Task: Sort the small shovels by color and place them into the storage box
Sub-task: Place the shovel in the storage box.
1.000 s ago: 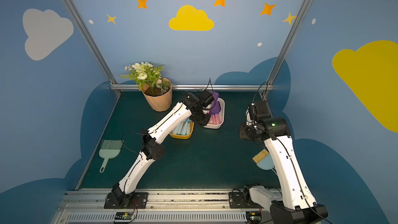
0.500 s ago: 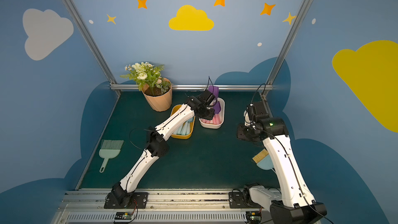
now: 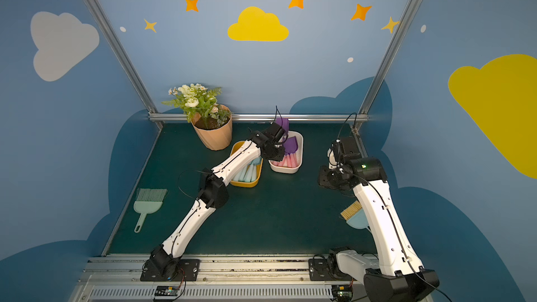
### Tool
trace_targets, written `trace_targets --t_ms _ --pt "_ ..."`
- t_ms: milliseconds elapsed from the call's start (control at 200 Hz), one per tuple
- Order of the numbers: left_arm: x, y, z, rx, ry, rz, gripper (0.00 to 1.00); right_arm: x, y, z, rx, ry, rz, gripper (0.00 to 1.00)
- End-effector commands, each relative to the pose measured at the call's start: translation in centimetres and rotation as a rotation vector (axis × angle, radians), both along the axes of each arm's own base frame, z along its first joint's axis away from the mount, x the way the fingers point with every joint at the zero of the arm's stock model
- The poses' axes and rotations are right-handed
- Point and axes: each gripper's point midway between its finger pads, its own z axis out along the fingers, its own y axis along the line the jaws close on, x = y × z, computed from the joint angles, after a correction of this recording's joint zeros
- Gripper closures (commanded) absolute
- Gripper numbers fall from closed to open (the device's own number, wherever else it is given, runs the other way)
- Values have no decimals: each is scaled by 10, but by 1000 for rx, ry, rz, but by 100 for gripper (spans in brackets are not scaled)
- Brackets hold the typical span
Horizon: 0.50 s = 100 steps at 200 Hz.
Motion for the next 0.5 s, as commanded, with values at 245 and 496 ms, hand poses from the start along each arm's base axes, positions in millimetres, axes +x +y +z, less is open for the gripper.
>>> trace_targets --t_ms 245,496 --pt "-20 -5 -21 16 83 -26 96 1 -1 -5 -10 6 5 52" --pt "-26 -3 -29 25 118 -21 93 -2 -2 -8 -8 10 4 52"
